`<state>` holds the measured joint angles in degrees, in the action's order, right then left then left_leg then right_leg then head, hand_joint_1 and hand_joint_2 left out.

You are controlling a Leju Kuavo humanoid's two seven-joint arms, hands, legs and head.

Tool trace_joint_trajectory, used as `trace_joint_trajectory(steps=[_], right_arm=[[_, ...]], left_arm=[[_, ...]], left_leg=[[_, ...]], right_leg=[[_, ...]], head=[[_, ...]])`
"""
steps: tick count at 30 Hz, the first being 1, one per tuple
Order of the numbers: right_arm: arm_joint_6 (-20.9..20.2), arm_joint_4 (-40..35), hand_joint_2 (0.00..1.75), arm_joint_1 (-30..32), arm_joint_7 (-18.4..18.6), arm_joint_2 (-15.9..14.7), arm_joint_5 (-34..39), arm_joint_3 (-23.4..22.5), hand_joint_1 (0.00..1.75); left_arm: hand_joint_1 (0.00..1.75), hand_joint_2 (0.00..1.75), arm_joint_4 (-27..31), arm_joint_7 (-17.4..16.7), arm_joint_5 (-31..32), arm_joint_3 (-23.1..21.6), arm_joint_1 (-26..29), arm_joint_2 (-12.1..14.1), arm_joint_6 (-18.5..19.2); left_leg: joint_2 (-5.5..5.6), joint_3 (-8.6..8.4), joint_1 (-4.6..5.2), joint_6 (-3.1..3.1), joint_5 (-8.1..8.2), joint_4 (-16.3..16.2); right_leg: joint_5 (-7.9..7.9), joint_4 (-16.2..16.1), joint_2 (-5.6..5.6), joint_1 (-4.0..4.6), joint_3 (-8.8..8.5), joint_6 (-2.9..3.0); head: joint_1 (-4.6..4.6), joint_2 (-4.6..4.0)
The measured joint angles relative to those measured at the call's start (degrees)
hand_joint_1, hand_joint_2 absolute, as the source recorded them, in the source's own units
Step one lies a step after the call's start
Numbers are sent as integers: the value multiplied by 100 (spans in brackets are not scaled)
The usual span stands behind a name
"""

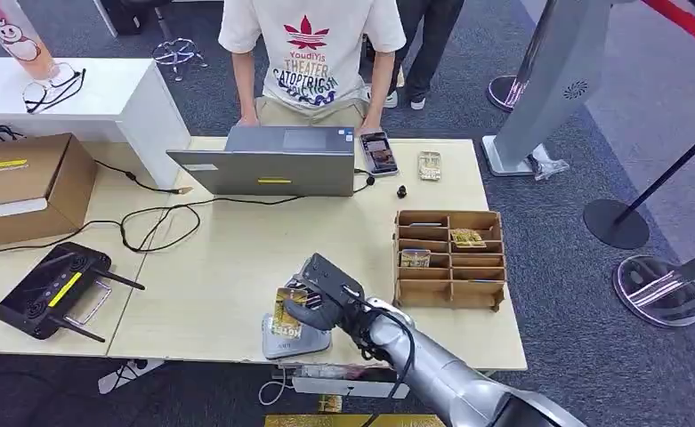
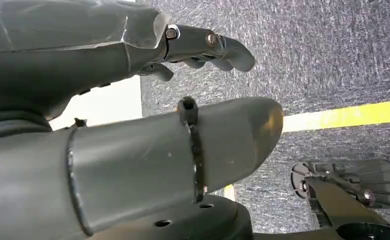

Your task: Pass the card to the sensor for recognition and then transmit it.

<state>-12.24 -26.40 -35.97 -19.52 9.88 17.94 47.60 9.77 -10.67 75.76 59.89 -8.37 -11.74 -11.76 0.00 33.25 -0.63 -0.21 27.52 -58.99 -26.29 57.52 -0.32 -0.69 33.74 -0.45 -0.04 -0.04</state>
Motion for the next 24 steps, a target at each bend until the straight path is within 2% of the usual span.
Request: trace_joint_trajectory(steps=[24], right_arm=[[-223, 166, 175, 134, 76, 20, -7, 0, 175]], left_arm=[[0, 0, 0, -9, 15, -131, -13, -2, 52]], left_leg=[[0, 0, 0, 0, 0, 0]], right_leg=[[0, 0, 0, 0, -1, 0]], head=[[0, 0]])
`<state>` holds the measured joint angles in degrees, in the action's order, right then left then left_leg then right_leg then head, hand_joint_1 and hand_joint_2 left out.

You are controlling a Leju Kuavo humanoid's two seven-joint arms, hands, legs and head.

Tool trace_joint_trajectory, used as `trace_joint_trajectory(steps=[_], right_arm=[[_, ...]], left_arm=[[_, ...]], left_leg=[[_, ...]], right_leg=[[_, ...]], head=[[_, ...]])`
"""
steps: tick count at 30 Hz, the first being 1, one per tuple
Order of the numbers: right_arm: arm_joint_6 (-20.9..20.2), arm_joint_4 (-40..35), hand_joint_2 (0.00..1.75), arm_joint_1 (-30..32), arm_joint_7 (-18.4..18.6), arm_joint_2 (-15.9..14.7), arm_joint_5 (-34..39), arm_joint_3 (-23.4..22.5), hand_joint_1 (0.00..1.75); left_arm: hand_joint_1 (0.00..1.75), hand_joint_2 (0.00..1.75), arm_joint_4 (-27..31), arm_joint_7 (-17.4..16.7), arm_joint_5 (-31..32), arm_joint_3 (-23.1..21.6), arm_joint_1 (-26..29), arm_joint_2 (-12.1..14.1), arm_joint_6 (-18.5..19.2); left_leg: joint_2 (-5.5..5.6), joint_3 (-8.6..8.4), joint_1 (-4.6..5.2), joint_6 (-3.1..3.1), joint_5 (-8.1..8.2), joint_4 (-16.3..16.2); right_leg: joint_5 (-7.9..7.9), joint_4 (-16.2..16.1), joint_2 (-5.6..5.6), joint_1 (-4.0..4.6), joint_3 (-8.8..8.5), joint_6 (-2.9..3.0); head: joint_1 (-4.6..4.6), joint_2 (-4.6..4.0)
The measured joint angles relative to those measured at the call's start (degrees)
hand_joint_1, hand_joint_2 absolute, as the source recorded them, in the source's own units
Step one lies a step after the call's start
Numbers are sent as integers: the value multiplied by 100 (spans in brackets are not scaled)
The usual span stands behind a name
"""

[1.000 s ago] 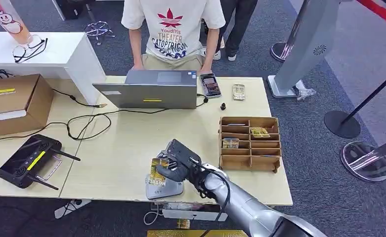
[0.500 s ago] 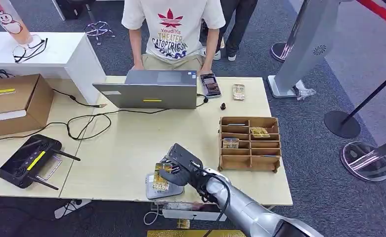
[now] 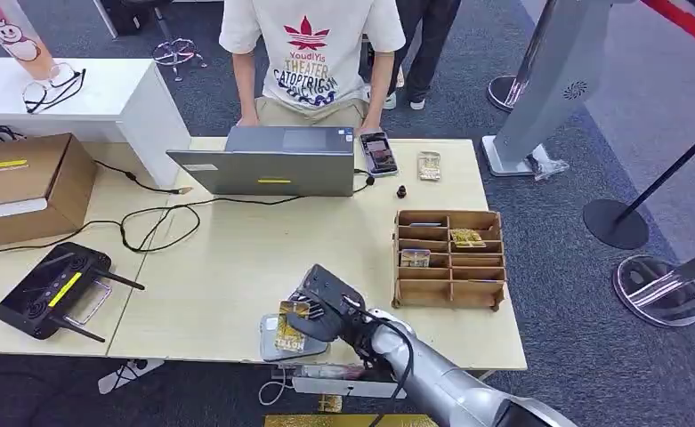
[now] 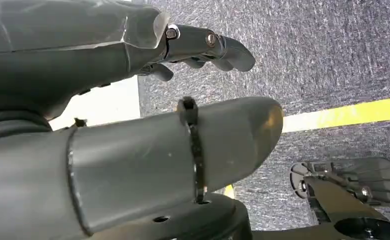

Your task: Pass the card to the sensor for recognition and then transmit it.

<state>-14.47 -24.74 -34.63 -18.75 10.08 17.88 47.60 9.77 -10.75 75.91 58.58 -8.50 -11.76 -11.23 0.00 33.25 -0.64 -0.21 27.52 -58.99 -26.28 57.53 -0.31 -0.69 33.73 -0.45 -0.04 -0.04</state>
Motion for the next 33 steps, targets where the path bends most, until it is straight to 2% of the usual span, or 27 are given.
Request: trace_joint_trajectory(steps=[33], right_arm=[[343, 83, 175, -14, 144, 4, 223, -367, 175]], left_arm=[[0, 0, 0, -53, 13, -81, -1, 0, 90]], left_leg=[[0, 0, 1, 0, 0, 0]], right_leg=[[0, 0, 0, 0, 0, 0]], head=[[0, 0]])
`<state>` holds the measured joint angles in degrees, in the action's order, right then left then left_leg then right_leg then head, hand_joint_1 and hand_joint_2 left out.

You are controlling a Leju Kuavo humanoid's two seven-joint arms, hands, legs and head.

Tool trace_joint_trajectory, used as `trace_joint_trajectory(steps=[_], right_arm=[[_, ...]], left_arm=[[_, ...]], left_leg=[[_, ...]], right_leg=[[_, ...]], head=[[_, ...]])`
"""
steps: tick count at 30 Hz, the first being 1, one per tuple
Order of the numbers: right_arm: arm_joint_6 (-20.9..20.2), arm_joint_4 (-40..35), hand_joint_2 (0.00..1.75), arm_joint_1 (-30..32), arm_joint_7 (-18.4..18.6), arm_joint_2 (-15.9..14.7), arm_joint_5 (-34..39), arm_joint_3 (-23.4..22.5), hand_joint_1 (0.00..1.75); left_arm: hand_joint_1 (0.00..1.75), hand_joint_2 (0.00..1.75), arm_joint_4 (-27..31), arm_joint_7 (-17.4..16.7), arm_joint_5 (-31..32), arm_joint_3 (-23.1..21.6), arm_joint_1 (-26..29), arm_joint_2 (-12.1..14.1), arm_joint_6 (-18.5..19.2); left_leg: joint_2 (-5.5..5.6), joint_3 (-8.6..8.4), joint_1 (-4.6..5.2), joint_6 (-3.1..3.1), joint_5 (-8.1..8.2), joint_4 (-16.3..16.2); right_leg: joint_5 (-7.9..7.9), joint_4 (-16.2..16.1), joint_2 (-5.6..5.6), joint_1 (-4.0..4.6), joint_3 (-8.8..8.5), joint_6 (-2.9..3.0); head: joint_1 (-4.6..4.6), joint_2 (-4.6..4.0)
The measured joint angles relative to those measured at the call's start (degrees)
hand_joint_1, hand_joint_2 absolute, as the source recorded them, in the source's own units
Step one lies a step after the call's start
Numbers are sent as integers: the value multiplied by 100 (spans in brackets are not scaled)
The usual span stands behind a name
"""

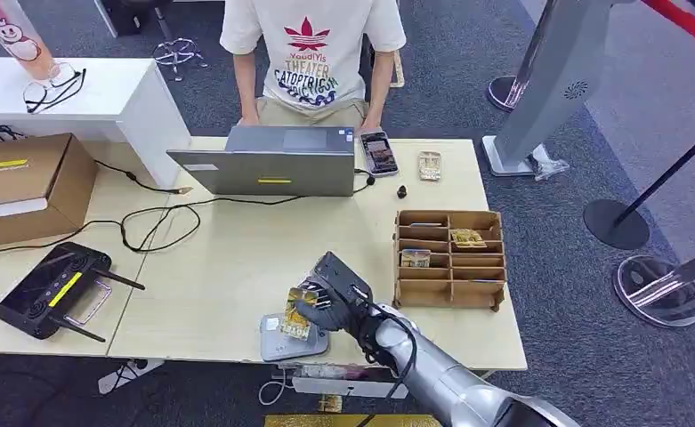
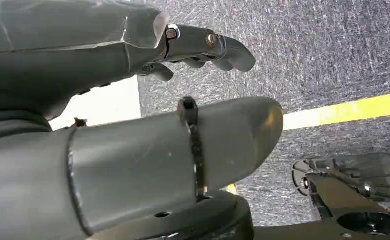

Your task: Pass the card to the sensor for recognition and then transmit it.

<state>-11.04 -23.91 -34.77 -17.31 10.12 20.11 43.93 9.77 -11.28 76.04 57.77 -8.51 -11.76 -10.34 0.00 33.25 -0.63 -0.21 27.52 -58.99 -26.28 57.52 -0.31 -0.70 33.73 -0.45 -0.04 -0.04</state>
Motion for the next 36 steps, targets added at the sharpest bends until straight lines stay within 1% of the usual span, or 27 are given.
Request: trace_joint_trajectory(steps=[5, 29, 32, 36], right_arm=[[103, 79, 175, 19, 15, -24, 59, -61, 175], [155, 308, 175, 59, 83, -61, 177, -284, 175], [183, 315, 175, 73, 42, -61, 164, -297, 175], [289, 310, 175, 121, -116, -61, 50, -304, 175]], left_arm=[[0, 0, 0, -37, 7, -37, -4, 0, 11], [0, 0, 0, -55, 4, -61, -45, 0, 31], [0, 0, 0, -55, -26, -61, -49, 0, 31], [0, 0, 0, -50, -77, -61, -54, 0, 20]], left_leg=[[-1, -1, 0, 0, 0, 0], [-1, 0, 0, 0, 0, 0], [-1, 0, 0, 0, 0, 0], [-1, 0, 0, 0, 0, 0]], right_leg=[[0, 0, 2, 0, 0, 0], [0, 0, 1, 0, 0, 0], [0, 0, 2, 0, 0, 0], [0, 0, 1, 0, 0, 0]], head=[[0, 0], [0, 0], [0, 0], [0, 0]])
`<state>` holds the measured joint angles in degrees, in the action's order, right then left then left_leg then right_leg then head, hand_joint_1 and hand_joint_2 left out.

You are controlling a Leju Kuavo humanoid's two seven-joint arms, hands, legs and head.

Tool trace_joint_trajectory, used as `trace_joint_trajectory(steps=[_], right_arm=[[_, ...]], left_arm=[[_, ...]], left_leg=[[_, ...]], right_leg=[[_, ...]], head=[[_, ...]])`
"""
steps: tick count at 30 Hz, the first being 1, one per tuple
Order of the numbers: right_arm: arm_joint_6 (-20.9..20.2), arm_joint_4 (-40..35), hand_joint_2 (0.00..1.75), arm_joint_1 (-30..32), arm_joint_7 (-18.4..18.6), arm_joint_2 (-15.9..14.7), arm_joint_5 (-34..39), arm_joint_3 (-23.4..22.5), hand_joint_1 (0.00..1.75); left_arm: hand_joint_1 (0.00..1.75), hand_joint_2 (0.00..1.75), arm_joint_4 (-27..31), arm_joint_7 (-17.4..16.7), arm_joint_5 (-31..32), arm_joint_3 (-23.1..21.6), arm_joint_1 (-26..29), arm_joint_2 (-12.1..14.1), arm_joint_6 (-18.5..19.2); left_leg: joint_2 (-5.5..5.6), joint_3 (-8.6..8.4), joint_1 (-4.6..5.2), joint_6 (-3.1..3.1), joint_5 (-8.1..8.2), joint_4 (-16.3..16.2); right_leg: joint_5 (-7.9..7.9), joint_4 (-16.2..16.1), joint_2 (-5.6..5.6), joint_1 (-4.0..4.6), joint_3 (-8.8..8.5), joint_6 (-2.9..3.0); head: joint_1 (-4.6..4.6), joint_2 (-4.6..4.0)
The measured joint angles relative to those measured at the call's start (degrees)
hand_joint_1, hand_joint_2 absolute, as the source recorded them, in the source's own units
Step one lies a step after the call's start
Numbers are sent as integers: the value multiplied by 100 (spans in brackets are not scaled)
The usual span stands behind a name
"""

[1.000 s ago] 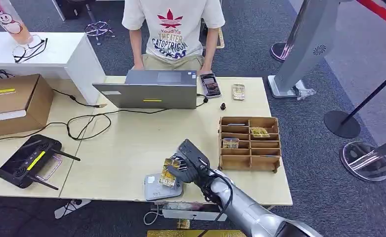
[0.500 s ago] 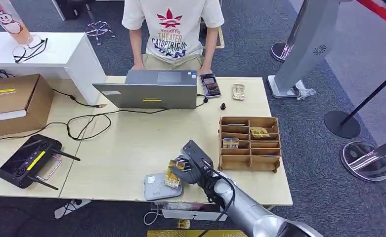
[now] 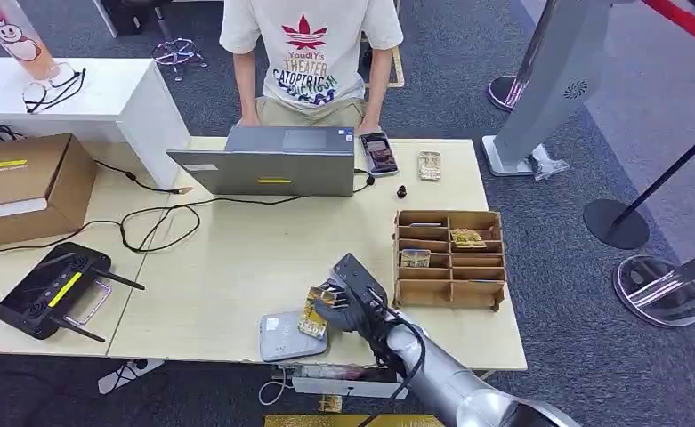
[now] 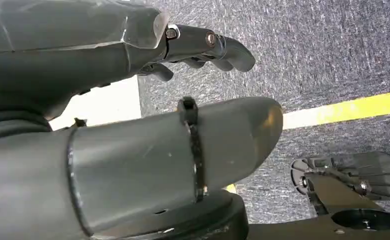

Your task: Pass the card to the sensor for recognition and then transmit it.

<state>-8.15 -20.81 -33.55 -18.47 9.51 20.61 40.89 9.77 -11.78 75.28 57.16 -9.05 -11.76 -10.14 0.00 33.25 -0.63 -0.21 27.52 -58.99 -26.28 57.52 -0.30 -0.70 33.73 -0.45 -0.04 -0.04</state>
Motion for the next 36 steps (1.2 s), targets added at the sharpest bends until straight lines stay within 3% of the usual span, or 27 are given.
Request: trace_joint_trajectory(steps=[16, 36], right_arm=[[954, -502, 175, 209, -690, 0, -796, 0, 175], [1154, -702, 175, 458, -717, -52, -1014, 0, 175]], left_arm=[[0, 0, 0, 57, -116, -46, 0, 0, -28], [0, 0, 0, 50, -157, -125, -13, 0, -7]], left_leg=[[0, 0, 0, 0, 0, 0], [0, 0, 0, 0, 0, 0]], right_leg=[[0, 0, 0, 0, 0, 0], [0, 0, 0, 0, 0, 0]], head=[[0, 0], [0, 0]])
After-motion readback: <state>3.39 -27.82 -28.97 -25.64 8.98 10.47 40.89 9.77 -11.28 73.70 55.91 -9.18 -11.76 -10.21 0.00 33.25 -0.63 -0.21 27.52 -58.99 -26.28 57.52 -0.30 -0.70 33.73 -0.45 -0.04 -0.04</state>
